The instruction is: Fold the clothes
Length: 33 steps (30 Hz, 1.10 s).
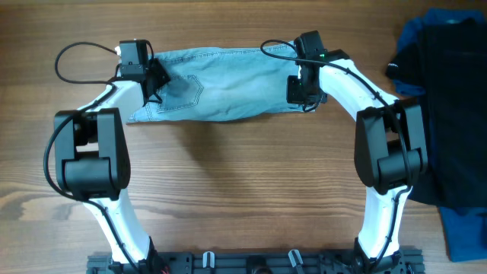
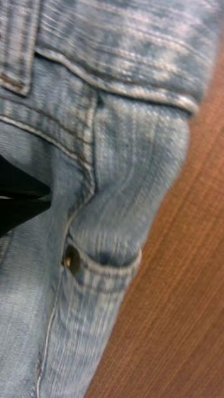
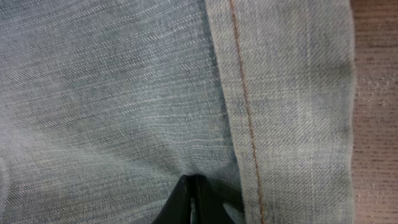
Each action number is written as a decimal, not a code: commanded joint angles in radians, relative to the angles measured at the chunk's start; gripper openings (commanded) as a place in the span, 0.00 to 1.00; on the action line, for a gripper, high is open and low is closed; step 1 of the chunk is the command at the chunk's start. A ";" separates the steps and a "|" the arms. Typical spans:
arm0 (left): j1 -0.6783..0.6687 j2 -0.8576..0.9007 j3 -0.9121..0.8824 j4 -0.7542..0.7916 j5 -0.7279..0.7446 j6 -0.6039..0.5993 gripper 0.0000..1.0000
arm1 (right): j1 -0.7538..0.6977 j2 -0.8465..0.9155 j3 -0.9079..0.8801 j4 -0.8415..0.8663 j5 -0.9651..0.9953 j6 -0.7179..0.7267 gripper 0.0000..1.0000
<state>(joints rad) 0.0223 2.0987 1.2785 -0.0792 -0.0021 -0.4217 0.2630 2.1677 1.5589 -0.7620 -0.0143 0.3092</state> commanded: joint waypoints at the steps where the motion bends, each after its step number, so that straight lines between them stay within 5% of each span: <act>1: 0.006 0.010 0.011 0.025 -0.014 0.075 0.04 | -0.005 -0.029 0.014 -0.014 0.022 -0.002 0.04; 6: -0.018 -0.183 0.074 -0.047 0.043 0.063 0.04 | -0.008 -0.157 0.135 0.019 0.023 -0.073 0.04; 14: -0.097 -0.303 0.074 -0.449 0.042 -0.005 0.04 | -0.045 -0.077 0.136 0.365 0.022 -0.074 0.04; 27: -0.099 -0.093 0.070 -0.467 0.043 -0.005 0.04 | -0.045 0.263 0.136 0.619 0.068 -0.071 0.04; 33: -0.099 -0.209 0.070 -0.427 0.031 0.025 0.04 | -0.043 0.108 0.137 0.567 0.051 -0.074 0.04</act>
<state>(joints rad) -0.0769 1.9835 1.3529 -0.5446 0.0315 -0.4114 0.2184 2.3692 1.6947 -0.1307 0.0273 0.2550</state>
